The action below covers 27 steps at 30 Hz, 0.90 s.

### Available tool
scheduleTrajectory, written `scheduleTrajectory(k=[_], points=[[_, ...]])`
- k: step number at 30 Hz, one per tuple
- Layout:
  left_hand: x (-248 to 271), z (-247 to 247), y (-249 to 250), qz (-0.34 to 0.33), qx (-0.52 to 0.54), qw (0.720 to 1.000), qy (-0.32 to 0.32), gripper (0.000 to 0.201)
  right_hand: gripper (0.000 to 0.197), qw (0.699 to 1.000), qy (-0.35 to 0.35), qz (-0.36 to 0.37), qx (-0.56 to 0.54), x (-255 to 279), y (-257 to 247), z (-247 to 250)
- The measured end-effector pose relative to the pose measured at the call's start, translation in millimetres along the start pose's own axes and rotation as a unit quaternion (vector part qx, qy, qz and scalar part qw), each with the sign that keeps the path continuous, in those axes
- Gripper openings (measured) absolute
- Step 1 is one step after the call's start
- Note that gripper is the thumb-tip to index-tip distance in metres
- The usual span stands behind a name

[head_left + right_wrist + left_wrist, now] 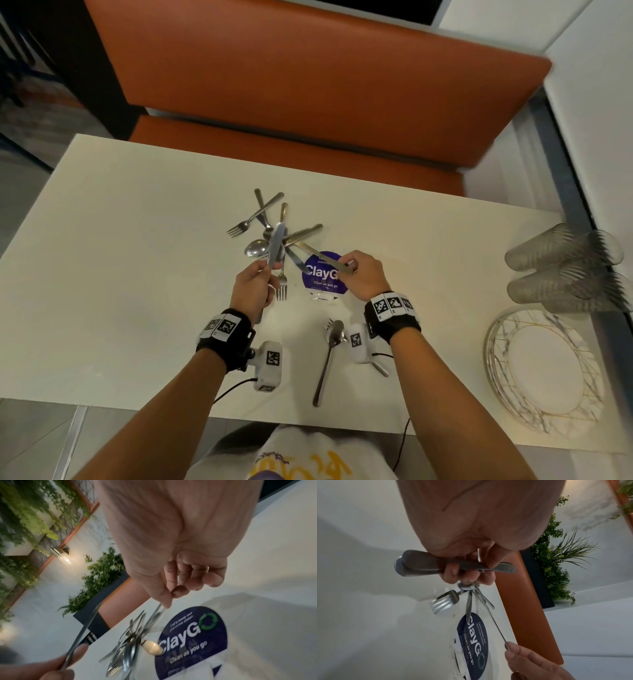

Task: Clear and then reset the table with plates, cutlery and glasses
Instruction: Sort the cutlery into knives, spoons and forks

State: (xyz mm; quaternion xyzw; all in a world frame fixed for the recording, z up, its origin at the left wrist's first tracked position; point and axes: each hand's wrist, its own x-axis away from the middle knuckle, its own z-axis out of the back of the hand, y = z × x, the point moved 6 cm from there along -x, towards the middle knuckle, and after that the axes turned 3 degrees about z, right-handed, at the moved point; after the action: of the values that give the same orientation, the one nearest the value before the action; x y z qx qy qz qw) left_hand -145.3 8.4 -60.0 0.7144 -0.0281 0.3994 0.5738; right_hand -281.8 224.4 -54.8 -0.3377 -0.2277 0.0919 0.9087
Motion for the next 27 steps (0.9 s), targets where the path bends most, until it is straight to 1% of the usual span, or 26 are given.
scheduleTrajectory(k=[4, 7, 12, 14, 15, 17, 19, 21, 23, 25, 27], points=[[2, -5, 1, -0.012, -0.018, 1.000, -0.011, 0.027, 0.015, 0.998, 0.058, 0.034, -0.020, 14, 4, 31], [1, -9, 5, -0.030, -0.053, 0.998, -0.020, 0.027, 0.010, 0.991, 0.108, 0.066, -0.049, 27, -2, 56], [2, -21, 16, -0.063, -0.077, 0.994, -0.047, 0.028, 0.013, 0.983, 0.134, 0.101, -0.076, 40, -22, 80], [3, -28, 22, -0.072, -0.078, 0.992, -0.062, 0.030, 0.016, 0.979, 0.152, 0.105, -0.082, 45, -31, 87], [3, -32, 24, -0.075, -0.076, 0.992, -0.069, 0.030, 0.018, 0.979, 0.156, 0.095, -0.094, 46, -34, 89], [3, -40, 26, -0.081, -0.074, 0.990, -0.086, 0.028, 0.019, 0.974, 0.136, 0.063, -0.168, 48, -41, 88], [5, -49, 26, -0.088, -0.082, 0.988, -0.101, 0.026, 0.018, 0.962, 0.111, 0.049, -0.246, 51, -51, 83], [12, -60, 25, -0.090, -0.089, 0.985, -0.118, 0.025, 0.015, 0.948, 0.099, 0.046, -0.300, 53, -60, 77], [21, -73, 24, -0.081, -0.087, 0.982, -0.147, 0.025, 0.019, 0.931, 0.094, 0.045, -0.349, 54, -68, 69], [31, -83, 23, -0.061, -0.080, 0.980, -0.173, 0.026, 0.020, 0.922, 0.094, 0.040, -0.374, 54, -72, 60], [38, -87, 22, -0.049, -0.085, 0.979, -0.177, 0.025, 0.024, 0.923, 0.093, 0.036, -0.371, 53, -75, 53]])
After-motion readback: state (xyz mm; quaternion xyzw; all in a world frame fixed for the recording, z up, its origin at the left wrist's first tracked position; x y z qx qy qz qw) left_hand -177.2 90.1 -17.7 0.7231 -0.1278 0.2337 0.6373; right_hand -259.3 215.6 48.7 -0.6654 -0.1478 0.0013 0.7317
